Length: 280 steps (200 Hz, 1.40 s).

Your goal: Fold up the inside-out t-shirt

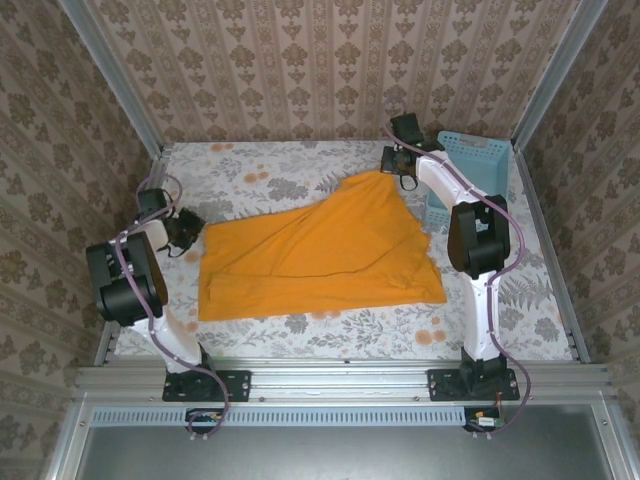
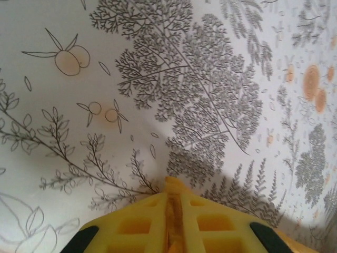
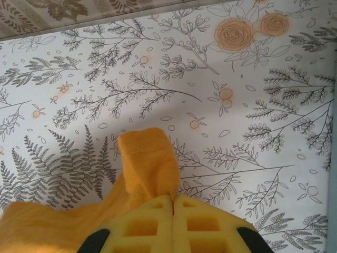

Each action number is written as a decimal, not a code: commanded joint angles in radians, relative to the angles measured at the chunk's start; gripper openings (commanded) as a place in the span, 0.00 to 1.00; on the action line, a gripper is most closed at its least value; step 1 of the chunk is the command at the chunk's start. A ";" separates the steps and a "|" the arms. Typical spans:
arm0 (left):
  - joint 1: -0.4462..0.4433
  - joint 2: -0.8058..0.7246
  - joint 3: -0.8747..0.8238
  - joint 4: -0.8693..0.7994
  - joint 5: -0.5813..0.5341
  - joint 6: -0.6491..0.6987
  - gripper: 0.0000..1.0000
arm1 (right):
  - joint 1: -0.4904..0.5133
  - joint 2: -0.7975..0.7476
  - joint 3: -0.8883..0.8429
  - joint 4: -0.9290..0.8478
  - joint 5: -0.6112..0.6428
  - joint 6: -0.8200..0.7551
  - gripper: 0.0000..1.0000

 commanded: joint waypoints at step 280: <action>-0.355 0.423 0.788 -0.839 -0.741 0.478 0.50 | -0.013 -0.113 -0.178 0.138 -0.035 -0.024 0.00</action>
